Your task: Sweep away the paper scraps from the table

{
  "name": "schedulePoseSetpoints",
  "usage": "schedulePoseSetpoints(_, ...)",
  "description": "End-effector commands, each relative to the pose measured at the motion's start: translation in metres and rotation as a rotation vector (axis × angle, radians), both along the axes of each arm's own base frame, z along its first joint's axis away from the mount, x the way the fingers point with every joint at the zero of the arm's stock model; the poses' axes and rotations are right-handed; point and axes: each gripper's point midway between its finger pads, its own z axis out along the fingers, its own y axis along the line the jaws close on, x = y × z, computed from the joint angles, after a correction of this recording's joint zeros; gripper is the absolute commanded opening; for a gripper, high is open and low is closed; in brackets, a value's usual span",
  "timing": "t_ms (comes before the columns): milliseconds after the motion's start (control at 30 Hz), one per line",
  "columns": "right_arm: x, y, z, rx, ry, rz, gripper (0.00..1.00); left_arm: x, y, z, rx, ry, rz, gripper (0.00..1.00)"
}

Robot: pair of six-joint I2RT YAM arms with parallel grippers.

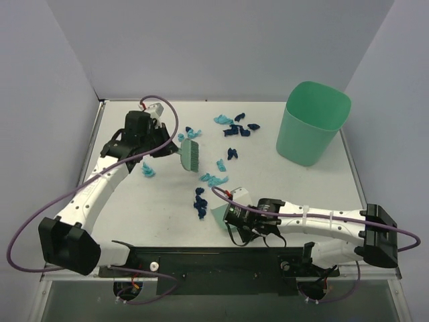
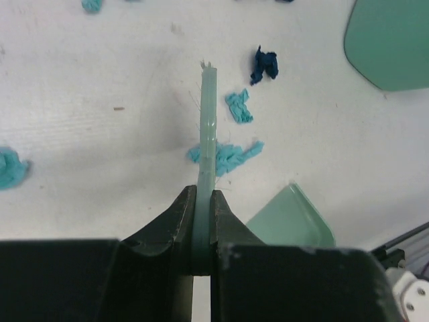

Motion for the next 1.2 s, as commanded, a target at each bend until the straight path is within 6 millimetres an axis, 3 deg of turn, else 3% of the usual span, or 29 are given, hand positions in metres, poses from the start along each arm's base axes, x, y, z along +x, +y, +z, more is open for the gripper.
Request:
schedulePoseSetpoints(0,-0.017,-0.012,-0.002,-0.016,-0.004,-0.02,0.0,0.056,0.0,0.032,0.07,-0.192,-0.011,0.0)
schedulePoseSetpoints(133,-0.032,-0.01,-0.002,-0.019,0.013,0.012,0.0,0.073,-0.001,0.032,0.093,-0.207,-0.013,0.0)
schedulePoseSetpoints(300,-0.048,0.014,0.008,0.029,0.039,0.056,0.0,0.083,-0.006,0.025,0.091,-0.195,-0.026,0.0)
schedulePoseSetpoints(500,-0.05,0.045,0.006,0.039,0.058,0.036,0.0,0.09,-0.013,0.019,0.084,-0.198,-0.05,0.0)
schedulePoseSetpoints(667,-0.038,0.077,0.0,0.028,0.042,-0.033,0.0,0.093,-0.017,0.015,0.077,-0.193,-0.059,0.0)
schedulePoseSetpoints(800,-0.019,0.087,-0.007,0.029,0.019,-0.126,0.0,0.093,-0.017,0.011,0.08,-0.189,-0.063,0.0)
schedulePoseSetpoints(1000,0.012,0.078,-0.011,0.041,-0.005,-0.243,0.0,0.093,-0.02,0.0,0.09,-0.202,-0.098,0.0)
schedulePoseSetpoints(1167,0.022,0.069,-0.013,0.017,0.009,-0.228,0.0,0.1,-0.03,-0.007,0.058,-0.244,-0.129,0.0)
